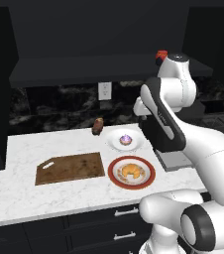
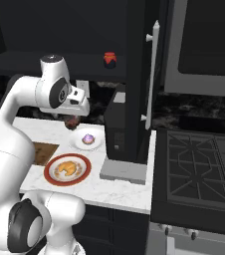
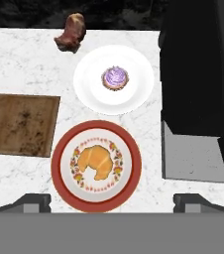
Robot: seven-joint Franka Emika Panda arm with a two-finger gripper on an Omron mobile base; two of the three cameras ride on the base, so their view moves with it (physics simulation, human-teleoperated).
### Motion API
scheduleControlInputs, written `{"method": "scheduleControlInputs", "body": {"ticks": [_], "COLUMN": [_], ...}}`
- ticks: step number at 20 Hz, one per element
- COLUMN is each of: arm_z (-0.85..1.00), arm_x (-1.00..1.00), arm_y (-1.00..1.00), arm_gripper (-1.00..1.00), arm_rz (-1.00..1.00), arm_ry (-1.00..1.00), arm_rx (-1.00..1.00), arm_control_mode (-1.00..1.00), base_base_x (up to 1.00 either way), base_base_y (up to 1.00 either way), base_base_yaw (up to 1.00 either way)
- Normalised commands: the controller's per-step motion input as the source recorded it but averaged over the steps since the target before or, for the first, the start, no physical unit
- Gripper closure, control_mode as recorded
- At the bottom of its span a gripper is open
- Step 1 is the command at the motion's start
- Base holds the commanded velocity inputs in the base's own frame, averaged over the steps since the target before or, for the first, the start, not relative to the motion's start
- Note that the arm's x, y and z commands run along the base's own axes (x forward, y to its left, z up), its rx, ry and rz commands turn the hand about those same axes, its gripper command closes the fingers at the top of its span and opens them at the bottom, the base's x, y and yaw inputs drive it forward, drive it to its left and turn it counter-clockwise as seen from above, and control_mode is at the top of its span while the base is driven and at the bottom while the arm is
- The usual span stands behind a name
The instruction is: From the different types of pastries on the counter, select a croissant and place it on the cutting board. Then retrieve a jar of jam from the cabinet and place it alongside the croissant on the cutting board.
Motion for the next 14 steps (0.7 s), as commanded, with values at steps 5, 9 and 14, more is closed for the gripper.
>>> {"method": "scheduleControlInputs", "body": {"ticks": [5, 9, 14], "arm_z": [0.06, 0.47, 0.6], "arm_x": [0.0, 0.0, 0.0], "arm_y": [0.0, 0.0, 0.0], "arm_gripper": [-1.0, -1.0, -1.0], "arm_rz": [0.0, 0.0, 0.0], "arm_ry": [0.0, 0.0, 0.0], "arm_rx": [0.0, 0.0, 0.0], "arm_control_mode": [-1.0, -1.0, -1.0], "base_base_x": [0.0, 0.0, 0.0], "base_base_y": [0.0, 0.0, 0.0], "base_base_yaw": [0.0, 0.0, 0.0]}}
